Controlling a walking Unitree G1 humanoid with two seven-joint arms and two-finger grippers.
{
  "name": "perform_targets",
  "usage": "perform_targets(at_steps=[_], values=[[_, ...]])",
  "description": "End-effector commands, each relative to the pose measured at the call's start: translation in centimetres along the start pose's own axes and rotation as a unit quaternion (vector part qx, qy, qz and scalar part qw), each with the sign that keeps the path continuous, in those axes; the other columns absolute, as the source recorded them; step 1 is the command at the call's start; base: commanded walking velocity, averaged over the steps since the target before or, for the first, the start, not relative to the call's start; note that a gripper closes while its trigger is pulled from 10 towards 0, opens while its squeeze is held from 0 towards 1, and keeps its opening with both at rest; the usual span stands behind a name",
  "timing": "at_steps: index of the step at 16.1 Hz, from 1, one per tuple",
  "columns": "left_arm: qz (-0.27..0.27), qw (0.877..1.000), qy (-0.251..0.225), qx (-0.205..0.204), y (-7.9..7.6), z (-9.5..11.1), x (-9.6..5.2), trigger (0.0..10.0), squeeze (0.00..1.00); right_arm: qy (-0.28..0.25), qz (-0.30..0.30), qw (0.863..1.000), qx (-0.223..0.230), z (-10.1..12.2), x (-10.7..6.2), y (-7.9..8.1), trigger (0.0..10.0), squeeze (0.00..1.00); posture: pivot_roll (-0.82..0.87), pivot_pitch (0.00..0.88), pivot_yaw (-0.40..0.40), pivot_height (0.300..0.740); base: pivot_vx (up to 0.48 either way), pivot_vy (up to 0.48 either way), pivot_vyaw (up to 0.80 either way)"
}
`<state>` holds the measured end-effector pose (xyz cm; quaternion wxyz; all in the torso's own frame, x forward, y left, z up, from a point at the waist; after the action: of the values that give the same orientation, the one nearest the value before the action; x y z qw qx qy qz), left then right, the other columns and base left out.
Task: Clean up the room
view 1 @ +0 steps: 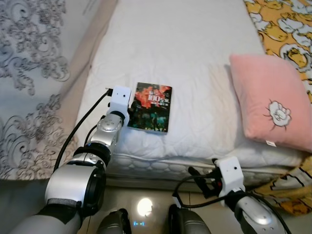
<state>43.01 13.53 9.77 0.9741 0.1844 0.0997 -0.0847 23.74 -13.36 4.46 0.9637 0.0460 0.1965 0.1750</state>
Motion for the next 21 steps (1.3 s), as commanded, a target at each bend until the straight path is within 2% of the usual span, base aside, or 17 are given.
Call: perform_targets(at_steps=[1,4,6,7,8,9,10,11,14,15,16,17,19,21], values=[[0.001,1.0,-0.002,0.01,0.1,-0.1,-0.1,10.0,1.0,0.012,-0.004,1.0,-0.001,-0.8,0.1,-0.4,10.0,0.0,-0.21,0.129,-0.047,0.74,0.0,0.0,0.0],[0.003,0.998,-0.059,0.012,0.6,2.1,0.0,10.0,1.0,-0.024,-0.009,1.0,-0.011,1.0,1.3,-0.6,10.0,0.0,-0.19,0.072,-0.019,0.74,0.0,0.0,0.0],[-0.01,0.993,-0.113,0.012,-0.1,2.8,-0.7,10.0,1.0,-0.092,-0.066,0.993,-0.023,4.4,2.9,-2.6,10.0,0.0,-0.14,0.0,0.014,0.74,0.0,0.0,0.0],[-0.007,0.992,-0.125,0.008,-0.2,2.7,-1.0,10.0,1.0,-0.109,-0.079,0.991,-0.023,5.4,3.2,-3.2,10.0,0.0,-0.13,0.0,0.018,0.74,0.0,0.0,0.0],[-0.003,0.988,-0.157,-0.017,-0.9,2.2,-2.4,10.0,0.0,-0.139,-0.103,0.985,-0.011,7.0,4.1,-4.6,10.0,0.0,-0.08,0.0,0.031,0.74,0.0,0.0,0.0],[-0.006,0.985,-0.169,-0.021,-1.4,2.1,-2.9,10.0,0.0,-0.144,-0.109,0.984,-0.007,7.3,4.4,-4.9,10.0,0.0,-0.08,0.0,0.031,0.74,0.0,0.0,0.0],[-0.004,0.986,-0.166,-0.019,-2.5,1.3,-3.5,10.0,0.0,-0.147,-0.117,0.982,-0.001,7.5,4.9,-5.4,10.0,0.0,-0.05,0.0,0.033,0.74,0.345,-0.33,0.0],[-0.005,0.989,-0.142,-0.042,-3.5,0.1,-3.5,10.0,0.0,-0.148,-0.118,0.982,0.0,7.5,5.4,-5.4,10.0,0.0,-0.05,0.0,0.033,0.74,0.322,-0.352,0.0],[0.004,0.991,-0.124,-0.055,-4.2,-0.8,-3.5,10.0,0.0,-0.157,-0.145,0.977,-0.006,7.5,5.9,-5.8,10.0,0.0,-0.05,0.0,0.03,0.74,0.292,-0.376,0.0],[0.01,0.991,-0.122,-0.059,-4.0,-1.3,-3.9,10.0,0.0,-0.17,-0.155,0.973,-0.01,7.6,5.6,-6.2,10.0,1.0,-0.06,0.0,0.028,0.74,0.27,-0.394,0.0],[0.023,0.99,-0.121,-0.062,-3.5,-1.6,-4.7,10.0,0.44,-0.176,-0.147,0.973,-0.008,7.5,5.3,-6.2,10.0,1.0,-0.06,0.0,0.028,0.74,0.274,-0.39,0.0],[0.028,0.99,-0.123,-0.058,-3.2,-1.8,-5.1,10.0,1.0,-0.177,-0.147,0.973,-0.009,7.1,5.0,-6.3,10.0,1.0,-0.06,0.0,0.029,0.74,0.27,-0.394,0.0],[0.037,0.988,-0.144,-0.041,-2.6,-0.9,-5.2,10.0,1.0,-0.164,-0.159,0.974,-0.004,5.7,4.7,-6.7,10.0,1.0,-0.06,0.0,0.033,0.74,0.272,-0.392,0.0],[0.033,0.987,-0.15,-0.045,-2.7,-0.4,-5.0,10.0,1.0,-0.169,-0.157,0.973,-0.014,5.6,4.9,-6.5,10.0,1.0,-0.07,0.0,0.039,0.74,0.27,-0.394,0.0]])
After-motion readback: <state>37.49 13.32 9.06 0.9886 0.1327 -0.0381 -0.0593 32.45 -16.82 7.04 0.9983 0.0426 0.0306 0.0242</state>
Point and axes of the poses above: a point about 5 cm out from each wrist's last joint towards the gripper, its own x axis pointing out of the wrist towards the gripper, its own z axis along the axis of the wrist's last joint, y = z × x, the point moved 5 cm from there along x, pointing out of the wrist towards the gripper, and after that the axes turned 10 degrees about x, right-handed, at the moved point
